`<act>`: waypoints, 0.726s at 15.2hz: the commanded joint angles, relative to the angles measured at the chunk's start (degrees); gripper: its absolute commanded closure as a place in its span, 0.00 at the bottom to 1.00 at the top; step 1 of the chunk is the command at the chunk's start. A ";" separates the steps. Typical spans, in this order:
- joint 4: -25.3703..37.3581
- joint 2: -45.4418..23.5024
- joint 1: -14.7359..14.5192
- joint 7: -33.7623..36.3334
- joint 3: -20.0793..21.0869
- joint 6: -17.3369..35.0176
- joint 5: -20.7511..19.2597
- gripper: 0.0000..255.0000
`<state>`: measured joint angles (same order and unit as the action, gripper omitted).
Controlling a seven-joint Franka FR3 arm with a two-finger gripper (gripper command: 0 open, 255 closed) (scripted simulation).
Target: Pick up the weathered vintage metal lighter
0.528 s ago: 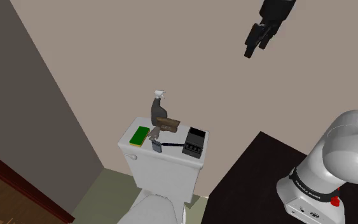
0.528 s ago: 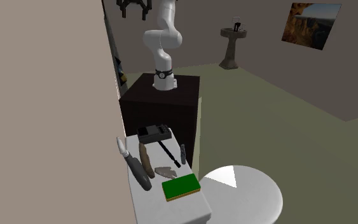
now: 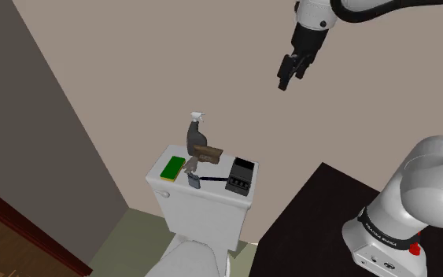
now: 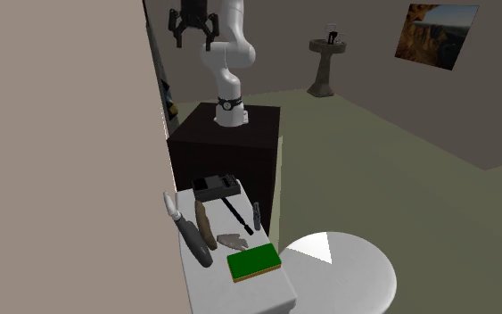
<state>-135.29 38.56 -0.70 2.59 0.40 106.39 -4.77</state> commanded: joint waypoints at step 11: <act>-0.97 -19.84 -3.00 1.77 3.13 17.82 1.61 0.00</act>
<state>-136.57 21.02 -3.37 3.92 3.03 122.45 -3.27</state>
